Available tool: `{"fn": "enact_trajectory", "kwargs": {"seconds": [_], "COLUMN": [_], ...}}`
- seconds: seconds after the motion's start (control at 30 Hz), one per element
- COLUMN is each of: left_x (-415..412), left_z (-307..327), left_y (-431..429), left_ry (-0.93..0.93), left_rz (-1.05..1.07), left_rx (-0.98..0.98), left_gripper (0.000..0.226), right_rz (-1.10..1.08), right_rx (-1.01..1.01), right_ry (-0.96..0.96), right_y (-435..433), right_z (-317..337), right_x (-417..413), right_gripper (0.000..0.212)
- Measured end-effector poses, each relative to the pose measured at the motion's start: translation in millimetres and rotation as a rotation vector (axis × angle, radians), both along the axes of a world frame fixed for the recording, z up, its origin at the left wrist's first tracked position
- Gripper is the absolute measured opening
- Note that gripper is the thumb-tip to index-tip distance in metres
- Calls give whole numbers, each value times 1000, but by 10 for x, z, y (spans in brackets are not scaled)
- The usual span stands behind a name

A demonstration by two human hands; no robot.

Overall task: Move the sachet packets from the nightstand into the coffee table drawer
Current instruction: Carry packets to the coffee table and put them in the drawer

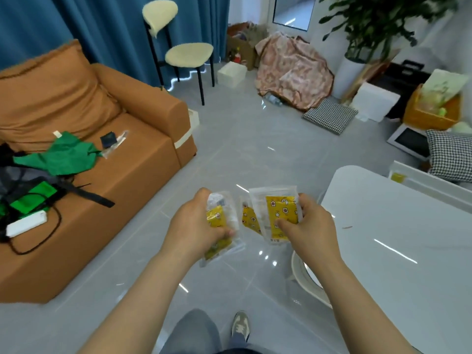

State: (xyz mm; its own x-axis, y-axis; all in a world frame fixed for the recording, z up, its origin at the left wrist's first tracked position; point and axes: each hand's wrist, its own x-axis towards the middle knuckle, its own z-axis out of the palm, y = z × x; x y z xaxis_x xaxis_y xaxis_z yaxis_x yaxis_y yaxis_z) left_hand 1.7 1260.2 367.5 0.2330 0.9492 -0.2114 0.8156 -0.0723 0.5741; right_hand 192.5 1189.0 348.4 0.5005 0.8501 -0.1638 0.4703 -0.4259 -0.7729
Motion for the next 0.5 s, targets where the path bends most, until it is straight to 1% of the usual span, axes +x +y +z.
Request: {"fn": "enact_trajectory", "kwargs": {"seconds": [0.27, 0.37, 0.5], "left_x": [877, 1202, 1607], "left_z": [-157, -238, -262], "left_y": [1137, 1653, 2386], "left_ry": [23, 9, 44], "left_rz": [-202, -276, -389], "left_rx": [-24, -31, -36], "left_gripper": [54, 57, 59], "right_rz": [-176, -233, -313], "right_rx": [-25, -50, -108], "right_ry": [-37, -52, -53], "right_y": [763, 1143, 1723], "right_z": [-176, -248, -277], "right_x": [741, 1004, 1316], "right_gripper": [25, 22, 23]}}
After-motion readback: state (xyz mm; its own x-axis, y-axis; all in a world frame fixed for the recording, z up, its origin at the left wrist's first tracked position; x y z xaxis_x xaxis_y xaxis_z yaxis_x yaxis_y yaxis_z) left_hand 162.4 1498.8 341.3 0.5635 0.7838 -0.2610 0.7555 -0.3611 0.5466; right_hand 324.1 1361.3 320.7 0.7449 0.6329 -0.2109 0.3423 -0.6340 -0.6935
